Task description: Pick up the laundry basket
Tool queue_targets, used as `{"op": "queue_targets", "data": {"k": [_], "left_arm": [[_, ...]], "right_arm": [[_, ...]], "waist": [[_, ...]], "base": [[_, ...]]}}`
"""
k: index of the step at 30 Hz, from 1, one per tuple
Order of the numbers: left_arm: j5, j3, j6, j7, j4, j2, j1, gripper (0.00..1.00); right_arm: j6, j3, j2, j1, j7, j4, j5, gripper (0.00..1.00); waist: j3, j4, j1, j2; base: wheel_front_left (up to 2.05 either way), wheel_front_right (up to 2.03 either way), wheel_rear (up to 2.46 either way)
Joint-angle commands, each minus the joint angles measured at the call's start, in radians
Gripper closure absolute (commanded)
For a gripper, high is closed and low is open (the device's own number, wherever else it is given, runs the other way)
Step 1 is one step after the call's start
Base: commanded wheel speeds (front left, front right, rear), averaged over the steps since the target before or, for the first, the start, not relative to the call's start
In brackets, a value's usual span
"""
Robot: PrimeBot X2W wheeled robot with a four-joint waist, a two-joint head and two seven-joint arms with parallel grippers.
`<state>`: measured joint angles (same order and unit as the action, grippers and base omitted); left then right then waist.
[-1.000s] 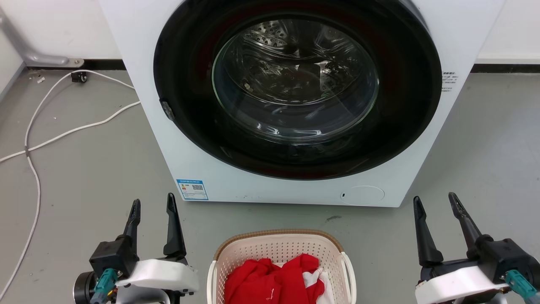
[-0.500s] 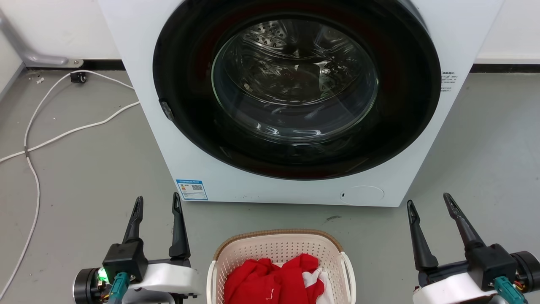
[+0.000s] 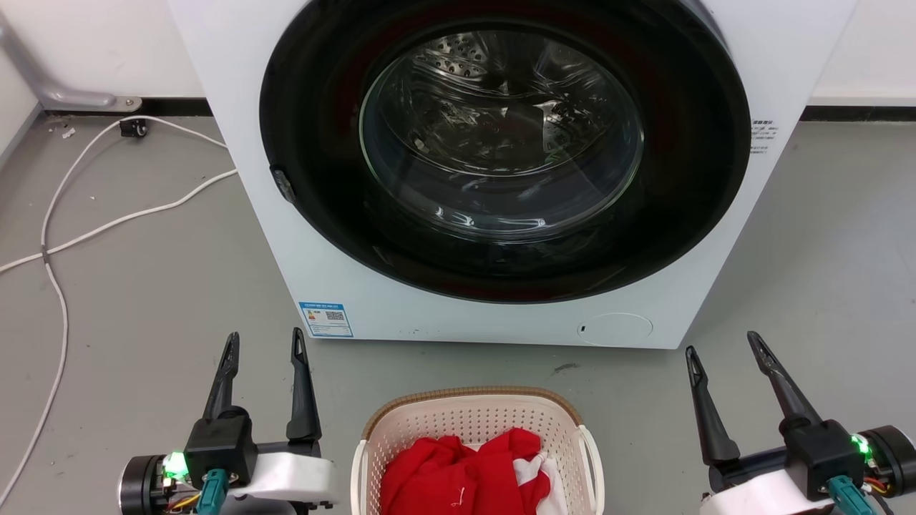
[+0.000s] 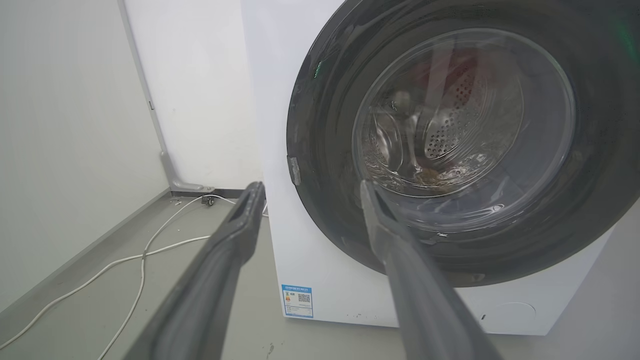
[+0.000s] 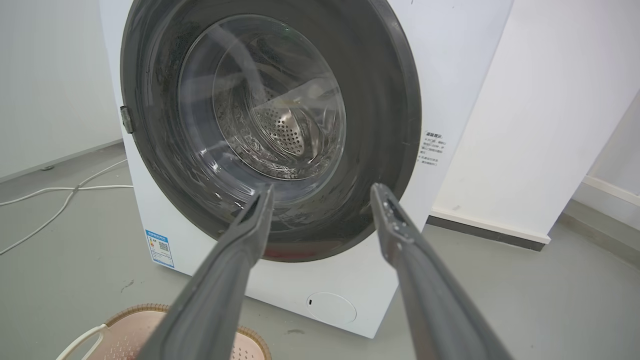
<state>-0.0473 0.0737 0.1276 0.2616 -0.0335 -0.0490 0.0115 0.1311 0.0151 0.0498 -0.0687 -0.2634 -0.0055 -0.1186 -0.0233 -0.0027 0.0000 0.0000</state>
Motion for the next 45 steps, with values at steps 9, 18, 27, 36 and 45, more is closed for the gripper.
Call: {"op": "queue_targets", "data": {"k": [9, 18, 27, 36, 45], "left_arm": [[-0.003, -0.005, 0.005, 0.005, -0.005, -0.002, 0.010, 0.00], [-0.003, -0.005, 0.004, 0.005, -0.010, -0.002, 0.012, 0.00], [-0.005, -0.009, 0.002, 0.005, -0.016, -0.002, 0.011, 0.00], [-0.040, -0.011, -0.029, 0.004, -0.108, -0.002, -0.029, 0.00], [-0.061, -0.034, -0.090, 0.004, -0.294, -0.002, -0.153, 0.00]], "right_arm": [[-0.001, -0.002, 0.001, -0.013, -0.002, 0.022, 0.037, 0.00], [-0.001, -0.005, 0.001, -0.010, -0.002, 0.025, 0.045, 0.00], [-0.001, 0.000, 0.001, -0.009, -0.002, 0.022, 0.044, 0.00], [-0.001, 0.023, 0.001, 0.033, -0.002, 0.118, 0.026, 0.00], [-0.001, 0.041, 0.000, 0.159, -0.002, 0.312, -0.013, 0.00]], "waist": [[-0.004, -0.001, 0.0000, 0.0000], [-0.004, 0.000, 0.0000, 0.0000], [-0.006, -0.001, 0.0000, 0.0000], [-0.061, -0.002, 0.0000, 0.0000], [-0.230, -0.004, 0.0000, 0.0000]], "base": [[0.00, 0.00, 0.00], [0.00, 0.00, 0.00], [0.00, 0.00, 0.00], [0.00, 0.00, 0.00], [0.00, 0.00, 0.00]]}}
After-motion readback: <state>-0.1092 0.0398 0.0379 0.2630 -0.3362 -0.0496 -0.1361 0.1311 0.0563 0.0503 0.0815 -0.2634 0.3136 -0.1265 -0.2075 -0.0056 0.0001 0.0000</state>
